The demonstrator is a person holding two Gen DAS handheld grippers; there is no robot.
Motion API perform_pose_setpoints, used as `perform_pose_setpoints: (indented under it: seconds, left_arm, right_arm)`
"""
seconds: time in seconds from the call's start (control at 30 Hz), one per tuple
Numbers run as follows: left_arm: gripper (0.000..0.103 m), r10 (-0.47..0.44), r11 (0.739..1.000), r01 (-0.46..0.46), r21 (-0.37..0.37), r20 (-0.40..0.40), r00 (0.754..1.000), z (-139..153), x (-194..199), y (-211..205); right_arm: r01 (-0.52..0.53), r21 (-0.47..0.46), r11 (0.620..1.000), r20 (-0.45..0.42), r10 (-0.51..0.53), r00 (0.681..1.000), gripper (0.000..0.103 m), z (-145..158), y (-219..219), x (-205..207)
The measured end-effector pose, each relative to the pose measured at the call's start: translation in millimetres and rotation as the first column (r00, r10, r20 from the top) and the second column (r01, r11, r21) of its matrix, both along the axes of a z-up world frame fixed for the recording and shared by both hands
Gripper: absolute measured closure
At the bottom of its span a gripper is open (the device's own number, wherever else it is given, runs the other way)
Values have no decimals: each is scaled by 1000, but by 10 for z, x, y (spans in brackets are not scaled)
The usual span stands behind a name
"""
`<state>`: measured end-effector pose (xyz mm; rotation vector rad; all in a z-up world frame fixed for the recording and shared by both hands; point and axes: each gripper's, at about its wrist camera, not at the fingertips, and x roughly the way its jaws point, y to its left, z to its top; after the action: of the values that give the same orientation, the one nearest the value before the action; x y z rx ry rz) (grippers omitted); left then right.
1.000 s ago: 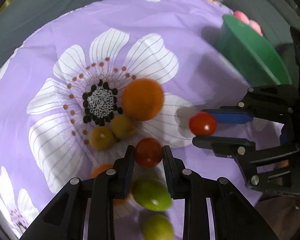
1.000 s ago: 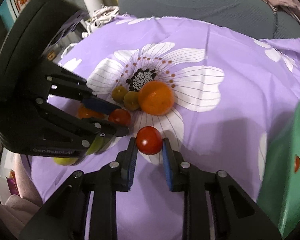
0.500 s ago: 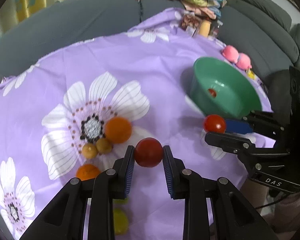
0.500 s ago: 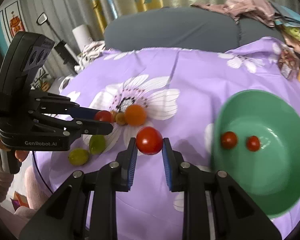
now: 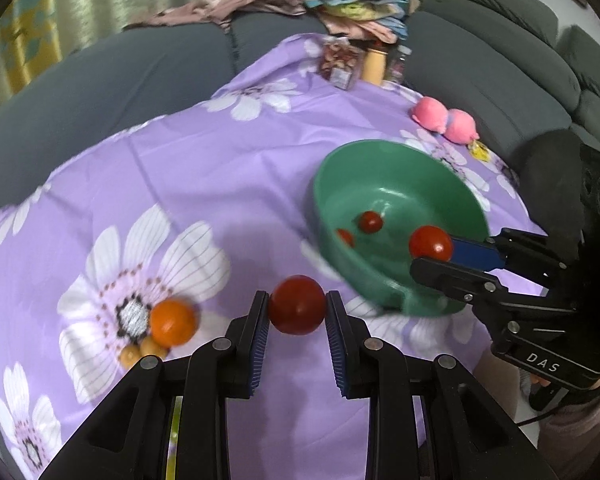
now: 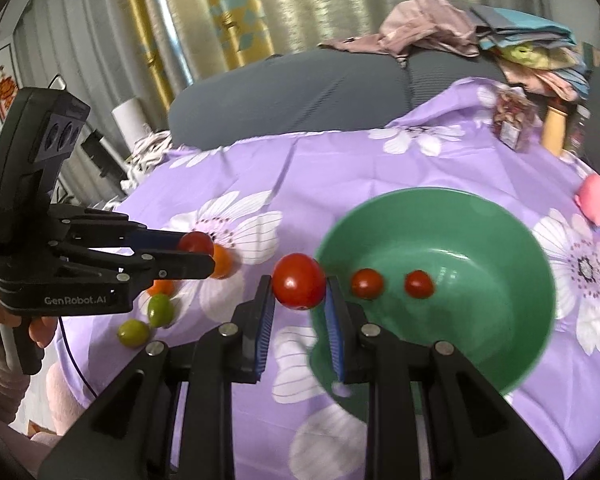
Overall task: Organize fruits
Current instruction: 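Carry both tomatoes into the green bowl and open both tools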
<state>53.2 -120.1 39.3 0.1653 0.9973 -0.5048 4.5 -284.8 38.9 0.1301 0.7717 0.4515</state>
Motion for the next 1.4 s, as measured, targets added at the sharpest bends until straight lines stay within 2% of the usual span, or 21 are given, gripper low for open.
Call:
perform_pose_setpoints:
  seconds: [0.3,0.43,0.83,1.0,1.03,1.07,1.1,1.13,1.17,1.33,1.4]
  left_arm:
    - [74,-102,994,101,29,39,994,8,67,-558]
    - [75,-137,990,136,39,30,990,-67,88,-761]
    - [74,-147,985,142,94,48,988,-189,97,-963]
    - [74,-131,986,120,120,90,987,-150,69,-936]
    - [74,-128,985,114,128,105,986,-134,51,-925]
    - [72,-126,985,110,133,114,985,-123,43,-913]
    - [63,-117,985,99,141,128,985,-108,30,-895]
    - [52,-110,985,89,149,141,984,-93,16,-880]
    - [45,-103,985,78,157,158,982,-71,-3,-858]
    - [42,-58,986,20,166,226,972,40,-109,-702]
    - [30,-33,984,-13,179,250,968,73,-146,-625]
  right_arm:
    - [101,-4,995,-5,-101,995,77,-67,-401,-6]
    - [122,-14,992,-10,-122,992,77,-109,-504,-6]
    - [164,-30,986,-49,-165,985,75,-261,-650,18]
    - [170,-27,985,-48,-171,984,74,-240,-654,-6]
    - [172,-26,985,-46,-173,984,70,-232,-655,-12]
    - [174,-23,984,-43,-175,984,67,-219,-655,-20]
    - [176,-21,984,-40,-177,983,63,-202,-651,-30]
    - [178,-22,984,-36,-178,983,62,-187,-642,-38]
    - [177,-22,984,-33,-178,984,61,-171,-634,-44]
    - [160,-9,987,-3,-160,987,54,-51,-568,-114]
    - [155,-7,988,13,-154,988,49,9,-538,-147]
